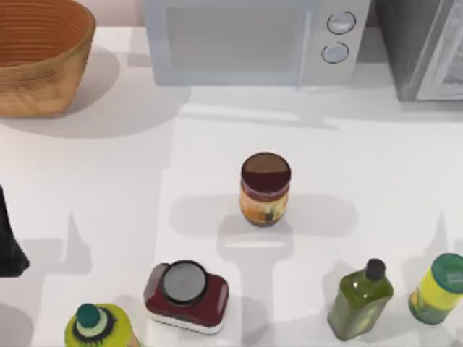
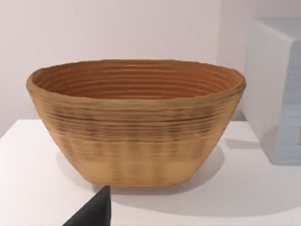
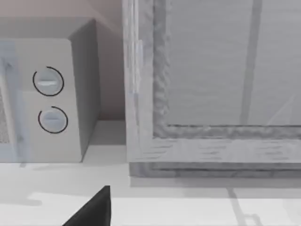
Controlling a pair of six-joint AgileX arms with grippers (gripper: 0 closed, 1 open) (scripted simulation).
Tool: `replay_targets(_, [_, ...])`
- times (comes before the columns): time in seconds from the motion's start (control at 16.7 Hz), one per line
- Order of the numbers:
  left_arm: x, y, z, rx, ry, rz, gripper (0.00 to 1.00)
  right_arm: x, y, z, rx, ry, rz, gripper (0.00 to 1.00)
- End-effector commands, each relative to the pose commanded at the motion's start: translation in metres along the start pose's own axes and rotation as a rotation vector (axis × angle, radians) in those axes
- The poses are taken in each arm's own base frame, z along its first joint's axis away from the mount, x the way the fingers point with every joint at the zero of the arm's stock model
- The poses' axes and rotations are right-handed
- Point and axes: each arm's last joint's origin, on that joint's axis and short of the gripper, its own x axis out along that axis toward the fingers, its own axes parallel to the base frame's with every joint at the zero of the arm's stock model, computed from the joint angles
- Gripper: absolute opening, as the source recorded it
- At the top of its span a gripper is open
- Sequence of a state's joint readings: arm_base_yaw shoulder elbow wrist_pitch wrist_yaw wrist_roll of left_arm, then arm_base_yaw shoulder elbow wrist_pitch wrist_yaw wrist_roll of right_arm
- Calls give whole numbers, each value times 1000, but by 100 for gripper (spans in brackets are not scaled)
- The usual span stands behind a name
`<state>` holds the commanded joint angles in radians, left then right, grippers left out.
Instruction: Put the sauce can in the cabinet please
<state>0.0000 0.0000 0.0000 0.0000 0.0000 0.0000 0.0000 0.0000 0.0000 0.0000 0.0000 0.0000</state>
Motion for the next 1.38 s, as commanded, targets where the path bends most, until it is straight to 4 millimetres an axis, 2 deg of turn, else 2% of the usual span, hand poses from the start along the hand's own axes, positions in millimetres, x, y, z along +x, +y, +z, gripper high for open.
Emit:
replay_targets(0.24, [0,0,0,0,0,0,100,1,1,5,1,-9,19,100])
replay_targets(0.54, [0,0,0,0,0,0,100,17,7,41,6,-56,180,100])
replay_targets(0.72, [0,0,0,0,0,0,100,44,14,67,7,-72,337,100])
replay_targets(0.84, [0,0,0,0,0,0,100,73,21,80,8,-78,459,100])
replay_targets(0.96, [0,0,0,0,0,0,100,108,28,85,9,-78,590,100])
replay_targets(1.14, [0,0,0,0,0,0,100,167,43,70,10,-65,796,100])
replay_targets(1.26, [0,0,0,0,0,0,100,204,54,43,11,-50,937,100])
replay_targets(1.38, [0,0,0,0,0,0,100,233,66,7,13,-32,1074,100])
